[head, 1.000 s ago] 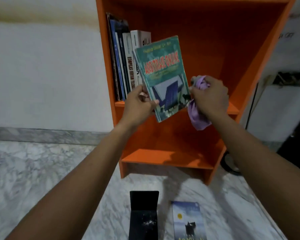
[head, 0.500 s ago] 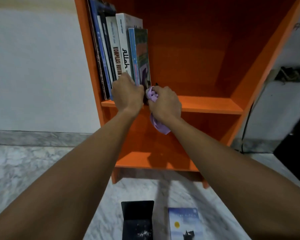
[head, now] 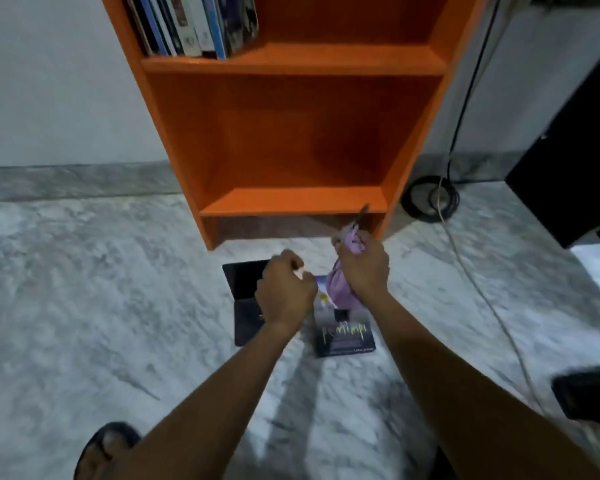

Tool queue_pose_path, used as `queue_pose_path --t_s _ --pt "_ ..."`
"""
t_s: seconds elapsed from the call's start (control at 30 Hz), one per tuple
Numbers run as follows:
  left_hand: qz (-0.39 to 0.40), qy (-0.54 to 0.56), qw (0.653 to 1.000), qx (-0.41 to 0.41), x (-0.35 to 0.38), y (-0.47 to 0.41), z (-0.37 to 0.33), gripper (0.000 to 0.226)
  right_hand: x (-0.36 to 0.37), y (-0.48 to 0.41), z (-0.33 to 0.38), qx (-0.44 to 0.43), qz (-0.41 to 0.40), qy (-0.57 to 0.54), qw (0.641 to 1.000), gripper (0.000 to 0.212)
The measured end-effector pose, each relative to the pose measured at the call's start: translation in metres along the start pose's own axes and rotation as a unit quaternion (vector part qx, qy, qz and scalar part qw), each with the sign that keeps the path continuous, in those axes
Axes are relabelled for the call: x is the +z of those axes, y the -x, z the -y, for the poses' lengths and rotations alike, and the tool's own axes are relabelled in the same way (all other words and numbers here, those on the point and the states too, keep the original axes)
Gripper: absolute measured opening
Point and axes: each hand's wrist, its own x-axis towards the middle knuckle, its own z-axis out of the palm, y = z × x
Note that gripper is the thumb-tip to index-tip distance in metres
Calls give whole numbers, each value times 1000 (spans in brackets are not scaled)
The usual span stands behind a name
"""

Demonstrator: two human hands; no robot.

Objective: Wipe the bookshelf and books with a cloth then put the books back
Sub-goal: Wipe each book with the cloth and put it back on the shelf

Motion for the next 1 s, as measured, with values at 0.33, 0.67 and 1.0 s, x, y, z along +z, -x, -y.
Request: queue_pose_path --t_s 0.33,0.67,1.0 --pt "252 -14 943 -218 94 56 71 18 -2 52 -146 180 76 146 970 31" --pt "310 143 881 -328 131 45 77 12 1 29 -164 251 30 124 960 26" --pt "370 320 837 -244 79 33 31 57 4 54 -122 63 63 95 992 38"
